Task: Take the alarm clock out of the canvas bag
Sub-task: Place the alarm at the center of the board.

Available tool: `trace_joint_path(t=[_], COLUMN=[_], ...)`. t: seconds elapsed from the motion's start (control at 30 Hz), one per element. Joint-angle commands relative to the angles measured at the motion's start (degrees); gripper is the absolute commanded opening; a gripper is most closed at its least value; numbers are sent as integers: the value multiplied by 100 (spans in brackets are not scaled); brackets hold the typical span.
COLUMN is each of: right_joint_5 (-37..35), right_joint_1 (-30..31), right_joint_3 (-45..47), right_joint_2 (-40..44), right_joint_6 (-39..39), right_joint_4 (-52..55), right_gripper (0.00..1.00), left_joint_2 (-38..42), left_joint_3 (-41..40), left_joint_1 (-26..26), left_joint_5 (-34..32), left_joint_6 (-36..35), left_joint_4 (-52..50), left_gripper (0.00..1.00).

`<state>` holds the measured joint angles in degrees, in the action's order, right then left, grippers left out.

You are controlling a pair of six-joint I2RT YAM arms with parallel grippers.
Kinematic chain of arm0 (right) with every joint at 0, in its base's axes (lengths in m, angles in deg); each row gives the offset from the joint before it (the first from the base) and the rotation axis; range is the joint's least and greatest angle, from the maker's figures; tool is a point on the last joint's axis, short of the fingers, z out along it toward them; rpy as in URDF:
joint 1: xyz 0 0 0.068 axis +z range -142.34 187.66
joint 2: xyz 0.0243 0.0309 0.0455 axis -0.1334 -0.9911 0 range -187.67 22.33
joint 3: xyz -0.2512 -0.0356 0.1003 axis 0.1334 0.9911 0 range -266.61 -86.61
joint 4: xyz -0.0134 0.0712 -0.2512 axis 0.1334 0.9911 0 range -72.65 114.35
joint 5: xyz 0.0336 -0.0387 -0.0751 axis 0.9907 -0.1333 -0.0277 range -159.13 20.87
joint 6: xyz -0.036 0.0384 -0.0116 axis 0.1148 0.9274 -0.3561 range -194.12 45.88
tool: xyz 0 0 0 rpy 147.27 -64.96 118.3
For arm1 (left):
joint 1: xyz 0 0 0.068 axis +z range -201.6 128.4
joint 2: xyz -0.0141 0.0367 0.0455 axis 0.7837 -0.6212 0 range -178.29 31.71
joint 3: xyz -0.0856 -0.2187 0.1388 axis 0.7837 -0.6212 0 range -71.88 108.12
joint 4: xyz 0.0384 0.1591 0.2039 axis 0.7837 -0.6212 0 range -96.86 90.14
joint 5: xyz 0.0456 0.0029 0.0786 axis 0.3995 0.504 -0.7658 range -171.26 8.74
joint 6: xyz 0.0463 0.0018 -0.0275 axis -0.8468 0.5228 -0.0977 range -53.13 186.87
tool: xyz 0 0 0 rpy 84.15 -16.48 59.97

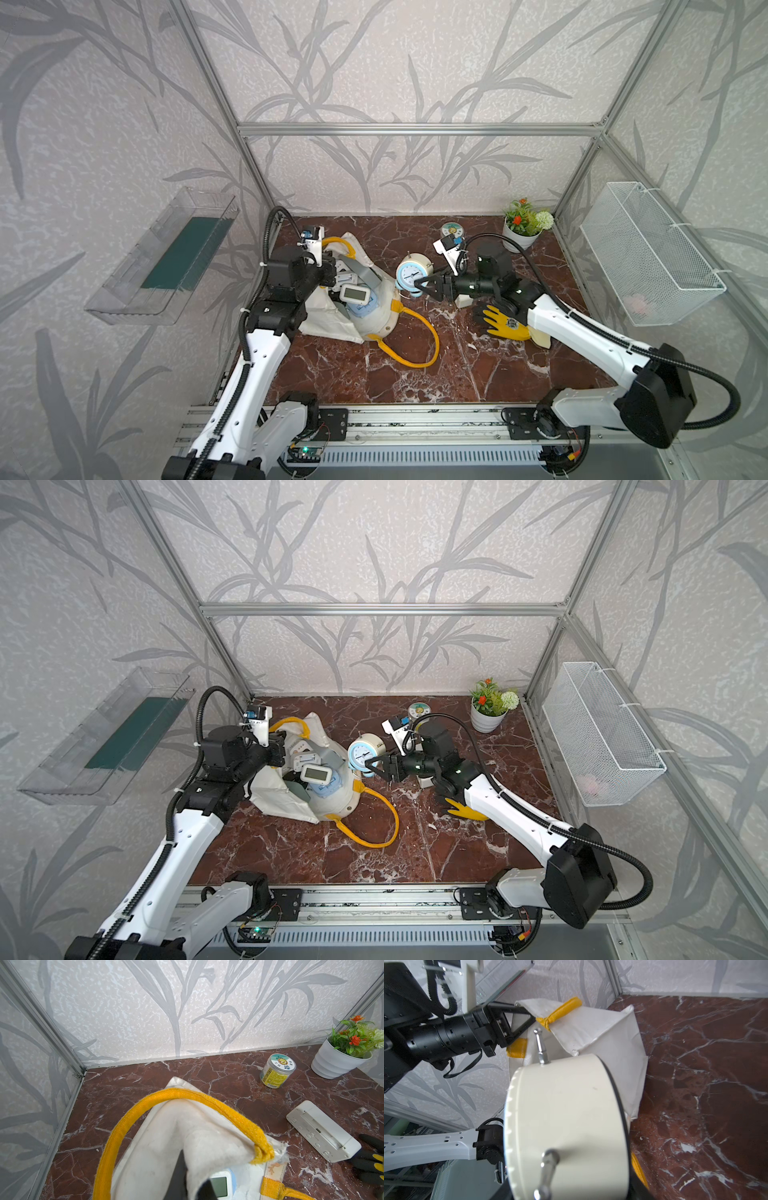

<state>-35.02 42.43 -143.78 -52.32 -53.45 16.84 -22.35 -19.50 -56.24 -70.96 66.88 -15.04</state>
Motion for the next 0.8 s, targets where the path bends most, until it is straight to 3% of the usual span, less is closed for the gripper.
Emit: trace_joint_path(t=[0.0,0.4,0.77], right_joint_5=[8,-803,-580], right_joint_1=[-238,-520,-515], right_joint_3=[134,-237,-883], right_joint_2=[304,-258,-1459], right_joint_6=[-111,-616,-756], right_joint_4=[-66,1532,2365], right_gripper=[30,30,29], left_joint_2=[309,419,449], left_joint_3=[62,-5,-26], left_joint_1=[71,88,91], left_joint_5=[-92,-91,-98], left_joint_6=[-100,-53,16], left_joint_4=[472,435,412], left_gripper=[0,0,0])
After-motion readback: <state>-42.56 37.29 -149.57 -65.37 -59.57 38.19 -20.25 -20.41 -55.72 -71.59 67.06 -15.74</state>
